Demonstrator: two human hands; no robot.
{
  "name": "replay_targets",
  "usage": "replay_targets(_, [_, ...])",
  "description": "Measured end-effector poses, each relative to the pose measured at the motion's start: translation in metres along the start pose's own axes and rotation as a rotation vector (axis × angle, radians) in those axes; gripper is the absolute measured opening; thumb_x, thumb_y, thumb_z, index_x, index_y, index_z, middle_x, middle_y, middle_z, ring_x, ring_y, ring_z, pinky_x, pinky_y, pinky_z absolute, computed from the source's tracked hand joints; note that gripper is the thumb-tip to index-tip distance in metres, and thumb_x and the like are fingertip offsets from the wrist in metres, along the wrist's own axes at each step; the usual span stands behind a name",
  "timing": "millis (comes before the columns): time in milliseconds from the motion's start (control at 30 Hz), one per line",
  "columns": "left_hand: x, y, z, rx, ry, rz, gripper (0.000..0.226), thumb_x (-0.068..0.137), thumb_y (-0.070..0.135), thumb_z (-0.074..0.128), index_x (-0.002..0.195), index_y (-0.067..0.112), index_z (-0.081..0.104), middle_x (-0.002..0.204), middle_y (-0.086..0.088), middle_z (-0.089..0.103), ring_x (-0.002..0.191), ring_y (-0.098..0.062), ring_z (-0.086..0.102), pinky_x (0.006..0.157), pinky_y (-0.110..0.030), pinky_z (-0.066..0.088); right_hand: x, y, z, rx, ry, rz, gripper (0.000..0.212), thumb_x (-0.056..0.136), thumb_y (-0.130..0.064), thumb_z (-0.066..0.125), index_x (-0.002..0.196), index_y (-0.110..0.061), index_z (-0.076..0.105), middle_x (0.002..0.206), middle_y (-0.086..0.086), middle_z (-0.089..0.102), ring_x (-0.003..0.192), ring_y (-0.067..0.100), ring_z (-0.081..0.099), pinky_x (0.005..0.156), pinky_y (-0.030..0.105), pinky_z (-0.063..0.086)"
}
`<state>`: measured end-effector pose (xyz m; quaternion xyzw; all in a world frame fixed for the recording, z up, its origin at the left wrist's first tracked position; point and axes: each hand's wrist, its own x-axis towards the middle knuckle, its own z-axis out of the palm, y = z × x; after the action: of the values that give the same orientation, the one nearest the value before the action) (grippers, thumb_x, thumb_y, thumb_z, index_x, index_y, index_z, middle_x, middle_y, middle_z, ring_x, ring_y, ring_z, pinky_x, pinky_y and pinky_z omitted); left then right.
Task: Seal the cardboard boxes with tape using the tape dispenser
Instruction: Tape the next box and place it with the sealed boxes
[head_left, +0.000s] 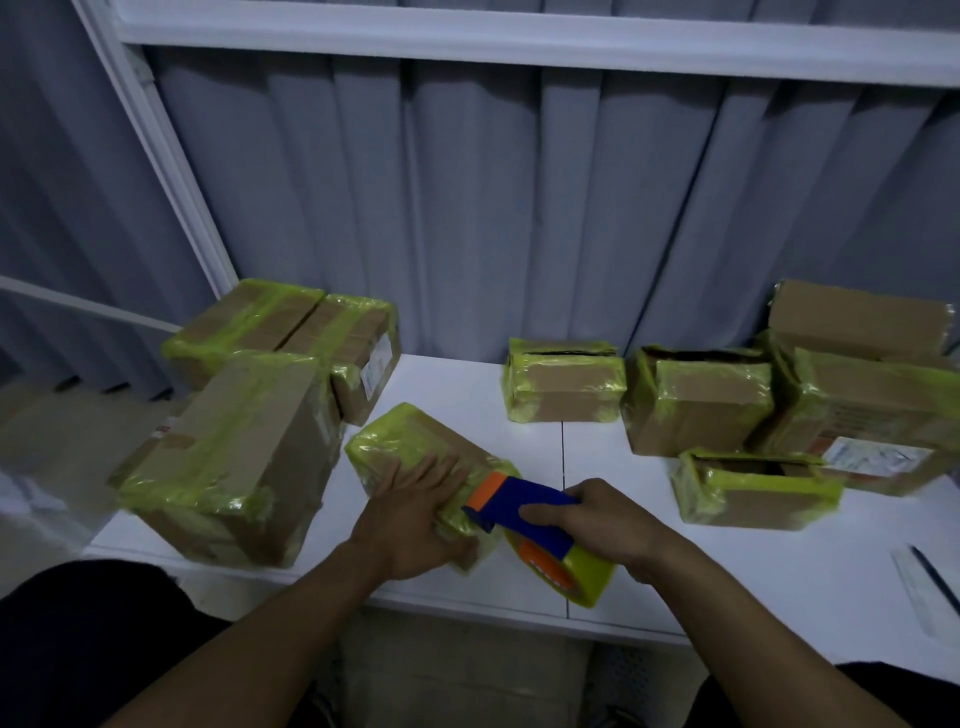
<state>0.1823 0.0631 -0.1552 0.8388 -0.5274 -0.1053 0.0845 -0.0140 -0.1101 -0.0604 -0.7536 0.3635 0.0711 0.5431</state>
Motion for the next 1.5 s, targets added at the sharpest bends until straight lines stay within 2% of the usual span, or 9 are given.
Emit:
replay_targets(333, [0.007, -0.003, -0.003, 0.009, 0.002, 0.026, 0.105, 0.072, 0.086, 0.048, 0.157, 0.037, 0.009, 0.162, 0.017, -0.001, 0.151, -0.011, -0.007, 0.117, -0.048, -0.019, -0.028, 0.021, -0.023, 0.050, -0.012, 0.001, 0.036, 0.086, -0.043, 0.078, 0.094, -0.007, 0.078, 0.085, 0.006, 0.079, 0.077, 0.021, 0.075, 0.068, 0.026, 0.054])
replay_targets(500, [0.009, -0.002, -0.004, 0.120, 0.031, 0.039, 0.100, 0.074, 0.085, 0.034, 0.157, 0.036, 0.005, 0.164, 0.010, -0.003, 0.152, -0.021, -0.010, 0.115, -0.056, -0.018, -0.034, 0.031, -0.032, 0.062, -0.047, 0.057, 0.039, 0.085, -0.043, 0.079, 0.096, -0.005, 0.078, 0.085, 0.007, 0.079, 0.073, 0.019, 0.073, 0.066, 0.026, 0.052])
replay_targets(667, [0.003, 0.006, -0.007, 0.108, 0.024, 0.170, 0.084, 0.078, 0.084, 0.002, 0.153, 0.044, -0.001, 0.158, 0.013, -0.016, 0.144, -0.022, -0.028, 0.095, -0.033, -0.045, -0.028, 0.039, -0.026, -0.003, -0.055, 0.083, 0.036, 0.089, -0.042, 0.074, 0.098, -0.008, 0.077, 0.084, 0.003, 0.078, 0.070, 0.014, 0.071, 0.063, 0.022, 0.051])
replay_targets(767, [0.005, 0.007, -0.009, 0.153, -0.003, 0.171, 0.082, 0.078, 0.083, -0.006, 0.151, 0.046, -0.007, 0.158, 0.017, -0.016, 0.147, -0.022, -0.022, 0.098, -0.039, -0.043, -0.022, 0.038, -0.020, -0.064, -0.070, 0.106, 0.034, 0.091, -0.043, 0.068, 0.098, -0.009, 0.074, 0.084, 0.001, 0.076, 0.068, 0.012, 0.068, 0.062, 0.019, 0.048])
replay_targets(833, [0.008, 0.008, -0.013, 0.144, -0.080, 0.114, 0.089, 0.072, 0.088, -0.010, 0.152, 0.048, -0.006, 0.159, 0.021, -0.014, 0.150, -0.021, -0.018, 0.108, -0.050, -0.030, -0.015, 0.038, -0.016, -0.123, -0.069, 0.118, 0.039, 0.091, -0.047, 0.066, 0.097, -0.009, 0.073, 0.088, 0.004, 0.075, 0.072, 0.014, 0.068, 0.065, 0.022, 0.048])
replay_targets(933, [0.013, 0.018, -0.016, -0.012, -0.089, -0.035, 0.071, 0.083, 0.085, 0.012, 0.148, 0.057, 0.019, 0.161, 0.026, 0.001, 0.152, -0.016, -0.008, 0.115, -0.062, -0.013, -0.007, 0.042, -0.011, -0.191, -0.058, 0.113, 0.057, 0.088, -0.065, 0.065, 0.099, -0.009, 0.073, 0.092, 0.006, 0.076, 0.076, 0.017, 0.070, 0.070, 0.024, 0.048])
replay_targets(1100, [0.017, 0.044, -0.010, -0.145, 0.067, -0.204, 0.060, 0.089, 0.075, 0.041, 0.140, 0.044, 0.051, 0.158, 0.021, 0.027, 0.153, -0.018, 0.002, 0.119, -0.055, 0.001, -0.001, 0.050, -0.005, -0.260, -0.057, 0.101, 0.063, 0.084, -0.074, 0.064, 0.093, -0.012, 0.070, 0.087, 0.004, 0.074, 0.072, 0.016, 0.068, 0.068, 0.024, 0.048])
replay_targets(1200, [0.020, 0.047, -0.005, -0.093, 0.114, -0.169, 0.065, 0.089, 0.076, 0.035, 0.141, 0.040, 0.051, 0.158, 0.016, 0.032, 0.153, -0.025, 0.007, 0.118, -0.053, -0.008, 0.004, 0.050, -0.002, -0.294, -0.047, 0.091, 0.055, 0.088, -0.068, 0.064, 0.085, -0.013, 0.066, 0.081, 0.003, 0.070, 0.068, 0.016, 0.065, 0.065, 0.023, 0.046])
replay_targets(1500, [0.019, 0.044, -0.006, -0.135, 0.049, -0.124, 0.052, 0.097, 0.059, 0.047, 0.145, 0.039, 0.045, 0.162, 0.010, 0.024, 0.153, -0.018, 0.006, 0.122, -0.043, 0.002, 0.028, 0.046, 0.015, -0.297, -0.050, 0.096, 0.044, 0.094, -0.057, 0.062, 0.090, -0.014, 0.062, 0.086, 0.004, 0.070, 0.072, 0.015, 0.065, 0.067, 0.024, 0.048])
